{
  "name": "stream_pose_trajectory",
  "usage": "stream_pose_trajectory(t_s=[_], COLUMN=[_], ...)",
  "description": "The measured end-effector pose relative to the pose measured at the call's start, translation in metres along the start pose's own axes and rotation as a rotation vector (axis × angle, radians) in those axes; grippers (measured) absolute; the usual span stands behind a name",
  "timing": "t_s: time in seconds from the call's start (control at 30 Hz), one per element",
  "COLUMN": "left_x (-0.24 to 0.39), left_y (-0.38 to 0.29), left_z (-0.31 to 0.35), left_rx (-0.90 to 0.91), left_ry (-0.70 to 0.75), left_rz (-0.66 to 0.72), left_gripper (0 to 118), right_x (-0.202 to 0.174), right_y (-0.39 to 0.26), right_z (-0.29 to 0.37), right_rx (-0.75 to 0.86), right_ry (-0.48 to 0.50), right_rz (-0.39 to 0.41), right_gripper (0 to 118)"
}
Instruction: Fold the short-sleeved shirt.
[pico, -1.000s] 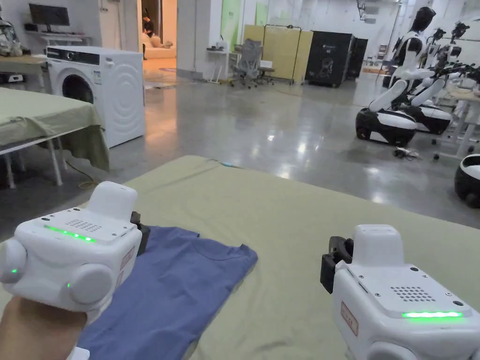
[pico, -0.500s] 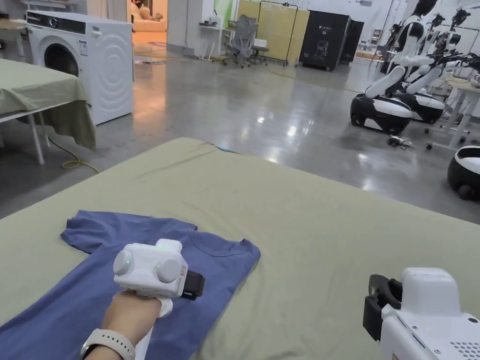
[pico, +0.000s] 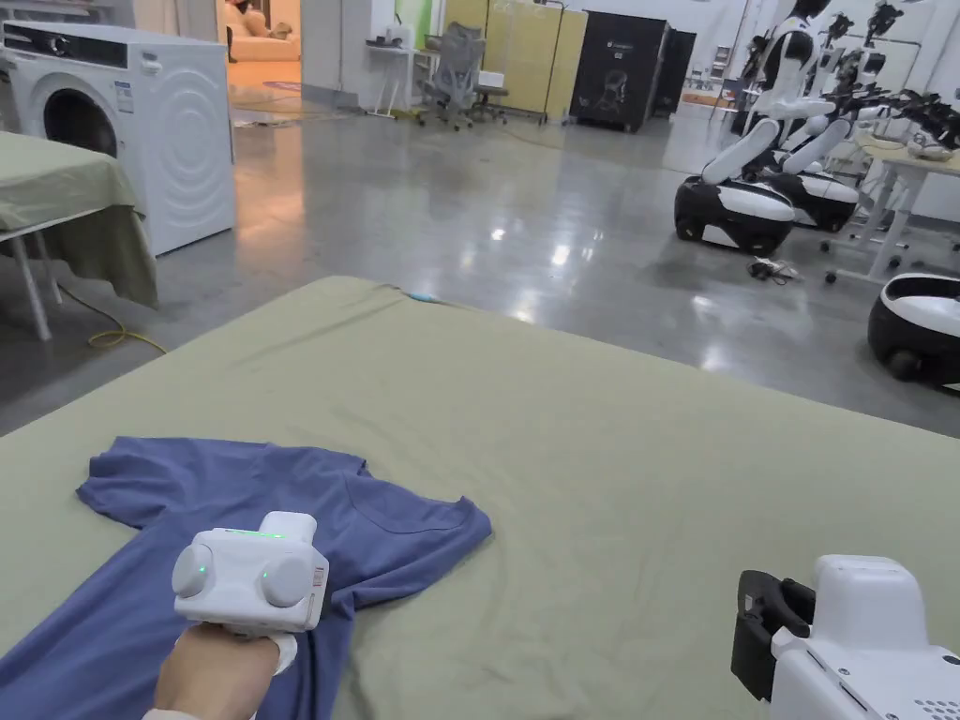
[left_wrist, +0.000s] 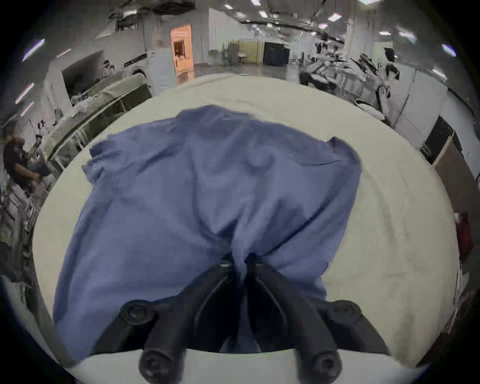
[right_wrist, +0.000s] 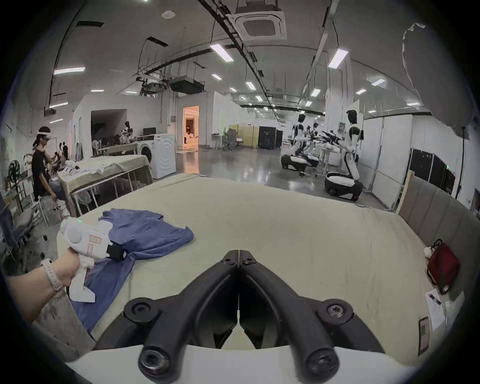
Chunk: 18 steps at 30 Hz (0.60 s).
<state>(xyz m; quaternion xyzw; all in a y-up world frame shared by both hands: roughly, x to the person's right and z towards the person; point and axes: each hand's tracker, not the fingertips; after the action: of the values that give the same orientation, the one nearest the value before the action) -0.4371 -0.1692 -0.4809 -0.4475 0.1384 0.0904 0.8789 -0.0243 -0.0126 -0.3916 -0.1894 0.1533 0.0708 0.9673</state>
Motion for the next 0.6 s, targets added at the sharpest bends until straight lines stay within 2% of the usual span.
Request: stream_pose_trajectory(t_s=[0.2, 0.4, 0.6], left_x=[0.076, 0.219, 0.364], left_y=[0.018, 0.025, -0.010], left_z=[0.051, 0.131, 0.212], left_rx=[0.124, 0.285, 0.359], left_ry=[-0.211, -0.434, -0.681], left_rz=[-0.100, -0.251, -0.419], left_gripper=[4, 4, 4], right_x=[0.036, 0.098, 0.167], right_y=[0.004, -0.005, -0.018], right_z=[0.028, 0.076, 0.128], right_rx=[0.023, 0.048, 0.073], right_ry=[-0.041, -0.142, -0.259], right_rz=[-0.022, -0.072, -0.098], right_gripper=[4, 4, 4])
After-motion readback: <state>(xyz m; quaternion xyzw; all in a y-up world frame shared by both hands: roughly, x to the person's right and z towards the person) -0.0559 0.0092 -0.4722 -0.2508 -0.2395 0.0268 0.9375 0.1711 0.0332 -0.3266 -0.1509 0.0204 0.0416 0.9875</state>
